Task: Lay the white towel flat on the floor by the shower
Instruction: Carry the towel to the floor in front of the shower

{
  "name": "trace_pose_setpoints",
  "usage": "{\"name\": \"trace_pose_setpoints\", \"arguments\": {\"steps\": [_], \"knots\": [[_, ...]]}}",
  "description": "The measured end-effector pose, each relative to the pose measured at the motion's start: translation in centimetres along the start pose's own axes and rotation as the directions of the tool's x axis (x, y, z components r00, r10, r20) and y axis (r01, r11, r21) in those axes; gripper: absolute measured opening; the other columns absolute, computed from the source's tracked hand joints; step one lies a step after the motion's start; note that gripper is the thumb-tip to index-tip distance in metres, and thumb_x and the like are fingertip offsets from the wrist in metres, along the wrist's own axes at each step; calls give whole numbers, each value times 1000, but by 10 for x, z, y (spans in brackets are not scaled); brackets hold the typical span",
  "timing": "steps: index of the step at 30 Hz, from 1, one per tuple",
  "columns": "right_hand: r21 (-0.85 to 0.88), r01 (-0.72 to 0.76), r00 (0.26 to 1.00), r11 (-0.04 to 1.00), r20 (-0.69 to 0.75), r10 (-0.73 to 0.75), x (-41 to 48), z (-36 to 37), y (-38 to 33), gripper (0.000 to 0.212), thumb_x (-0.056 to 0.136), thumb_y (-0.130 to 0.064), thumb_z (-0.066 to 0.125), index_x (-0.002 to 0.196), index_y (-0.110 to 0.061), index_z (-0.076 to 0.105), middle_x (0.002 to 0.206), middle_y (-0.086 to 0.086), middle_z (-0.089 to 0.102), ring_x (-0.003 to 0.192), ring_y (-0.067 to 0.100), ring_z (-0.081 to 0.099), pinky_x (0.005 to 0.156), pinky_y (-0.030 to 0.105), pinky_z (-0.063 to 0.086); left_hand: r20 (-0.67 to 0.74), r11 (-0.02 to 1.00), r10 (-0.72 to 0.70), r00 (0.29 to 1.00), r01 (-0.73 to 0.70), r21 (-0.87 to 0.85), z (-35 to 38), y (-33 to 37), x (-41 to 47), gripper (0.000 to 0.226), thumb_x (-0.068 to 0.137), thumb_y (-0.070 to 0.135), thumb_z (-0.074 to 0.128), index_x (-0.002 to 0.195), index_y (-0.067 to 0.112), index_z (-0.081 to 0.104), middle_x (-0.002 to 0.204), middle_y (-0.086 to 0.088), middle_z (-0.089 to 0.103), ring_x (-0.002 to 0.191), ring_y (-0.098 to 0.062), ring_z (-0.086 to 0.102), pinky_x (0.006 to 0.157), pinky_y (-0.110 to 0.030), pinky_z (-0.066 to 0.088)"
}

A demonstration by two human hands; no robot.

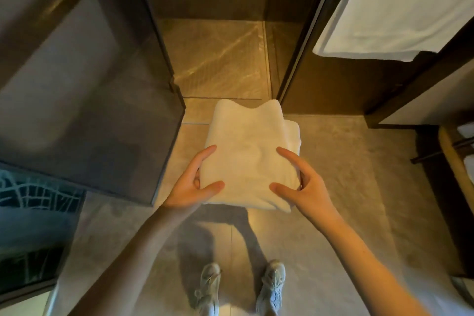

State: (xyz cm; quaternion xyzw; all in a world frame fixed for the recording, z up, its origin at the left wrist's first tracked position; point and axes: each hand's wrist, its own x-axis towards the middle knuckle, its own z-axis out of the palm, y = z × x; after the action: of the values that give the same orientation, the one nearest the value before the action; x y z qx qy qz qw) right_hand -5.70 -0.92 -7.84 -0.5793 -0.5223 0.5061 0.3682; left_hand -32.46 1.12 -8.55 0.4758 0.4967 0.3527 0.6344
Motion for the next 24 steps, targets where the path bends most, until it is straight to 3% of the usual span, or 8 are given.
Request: {"name": "trace_pose_setpoints", "arguments": {"steps": [2,6,10,15,20,24], "knots": [[3,-3,1000,1000,11,3,28,-3,38,70,79,-24,79,136,-48,47,139,-27,49,126,0,50,94,31,55,-11,999,-38,999,38,2,2,-32,32,71,81,5,71,132,48,47,132,10,55,116,-6,57,83,-19,51],[-6,-20,999,1000,28,20,79,-4,122,72,80,-15,79,136,-49,47,140,-22,50,125,4,52,92,33,56,-71,987,-67,995,77,141,7,-103,91,71,75,26,74,130,58,43,101,12,67,92,-12,66,71,-19,52],[-12,-13,999,1000,48,14,130,1,218,73,82,-11,77,137,-47,46,141,-28,46,127,0,49,90,23,54,-82,986,-75,994,87,143,9,-192,153,72,81,13,74,130,57,44,112,8,64,95,-6,64,72,-19,52],[-8,8,999,1000,50,-7,197,23,355,71,82,-10,76,140,-38,45,140,-28,46,126,-3,48,90,19,52,-70,996,-72,995,75,43,1,-329,232,71,82,8,73,124,59,48,112,31,62,102,4,61,72,-14,52],[-6,41,998,999,55,-40,257,53,499,69,82,-11,76,137,-40,46,128,-39,49,117,-10,52,82,14,53,-89,1000,14,996,-14,5,-14,-474,305,71,77,3,75,127,48,52,119,14,64,106,-4,63,77,-17,52],[-44,96,995,994,37,-94,295,74,588,69,80,-10,77,137,-35,47,135,-28,45,120,-6,49,89,17,53,-98,998,56,994,-53,28,-24,-564,352,76,80,-1,73,127,52,47,126,8,56,102,-4,64,73,-21,55]]}}
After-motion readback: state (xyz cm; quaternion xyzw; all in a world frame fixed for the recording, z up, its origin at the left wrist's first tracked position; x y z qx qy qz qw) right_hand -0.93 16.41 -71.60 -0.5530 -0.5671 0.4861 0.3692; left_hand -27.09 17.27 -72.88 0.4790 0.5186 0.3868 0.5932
